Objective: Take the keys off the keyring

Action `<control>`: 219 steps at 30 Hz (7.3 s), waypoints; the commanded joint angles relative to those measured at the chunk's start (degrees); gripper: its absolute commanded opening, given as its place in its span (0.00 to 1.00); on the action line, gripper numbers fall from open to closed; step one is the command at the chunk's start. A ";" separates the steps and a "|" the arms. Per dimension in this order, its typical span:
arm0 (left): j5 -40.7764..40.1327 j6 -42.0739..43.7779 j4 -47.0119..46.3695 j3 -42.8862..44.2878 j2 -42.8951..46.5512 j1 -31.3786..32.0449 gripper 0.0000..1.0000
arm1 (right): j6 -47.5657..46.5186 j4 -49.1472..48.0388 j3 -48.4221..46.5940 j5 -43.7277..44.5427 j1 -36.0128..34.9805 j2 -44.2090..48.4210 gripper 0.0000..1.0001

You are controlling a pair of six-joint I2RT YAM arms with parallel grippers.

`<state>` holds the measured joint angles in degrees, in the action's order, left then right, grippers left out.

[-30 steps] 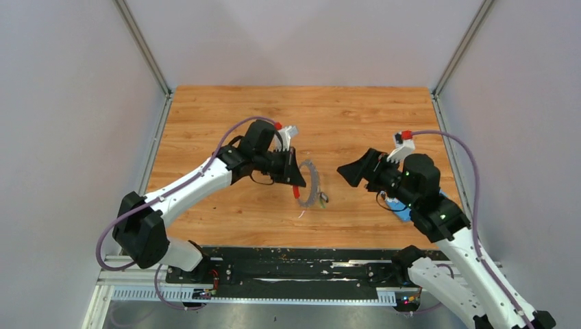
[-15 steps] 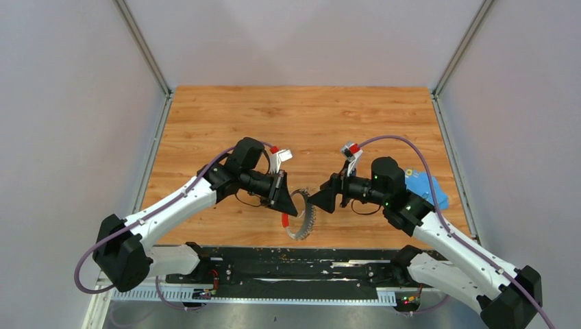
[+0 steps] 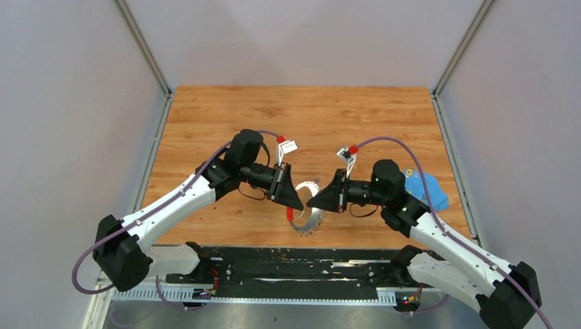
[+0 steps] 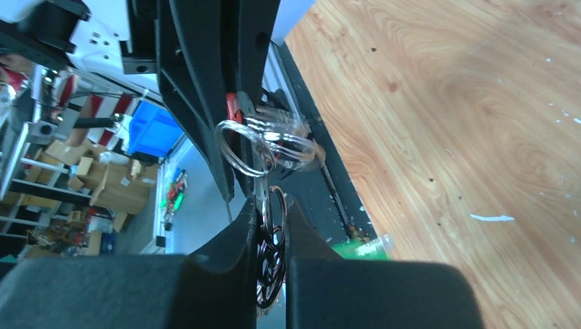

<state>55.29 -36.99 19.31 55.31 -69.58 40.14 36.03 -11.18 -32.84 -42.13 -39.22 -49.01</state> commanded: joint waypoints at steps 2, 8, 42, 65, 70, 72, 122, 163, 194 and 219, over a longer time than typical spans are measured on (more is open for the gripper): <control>1.91 -0.70 -3.21 1.39 -1.39 -0.59 0.02 | 9.13 -6.12 0.96 0.08 -0.20 -0.69 0.01; 0.68 -8.23 -14.53 -3.85 1.02 -5.22 0.38 | 21.96 -15.72 3.94 6.28 0.44 -3.98 0.01; -16.44 -49.49 -18.60 -5.23 10.57 -9.99 0.00 | -6.21 13.58 -3.93 28.04 1.75 21.61 0.60; -13.09 -49.05 -17.78 11.52 8.83 -9.82 0.00 | -10.85 -0.80 -12.05 6.66 1.31 17.12 0.42; -12.97 -49.32 -17.76 11.87 9.26 -9.74 0.00 | -8.39 -0.66 -14.45 5.89 1.09 12.78 0.42; -12.88 -49.32 -17.71 11.84 9.43 -9.73 0.00 | -7.18 -1.24 -14.68 5.87 0.84 11.45 0.42; -14.15 -49.93 -17.81 10.11 10.67 -9.65 0.00 | -2.07 -2.63 -12.71 10.33 -2.01 8.70 0.49; -14.42 -50.37 -17.62 9.12 11.57 -9.69 0.00 | -1.17 -11.35 -11.84 11.82 -5.49 2.95 0.38; -14.78 -50.02 -17.61 8.05 11.56 -9.64 0.00 | 2.78 -12.05 -7.08 14.41 -7.00 7.40 0.34; -14.86 -50.11 -17.42 7.18 12.55 -9.64 0.00 | 3.11 -15.23 -7.94 13.05 -7.01 5.22 0.31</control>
<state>38.94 -85.80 1.43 62.89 -58.33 30.46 39.48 -24.03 -39.46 -27.77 -45.36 -43.03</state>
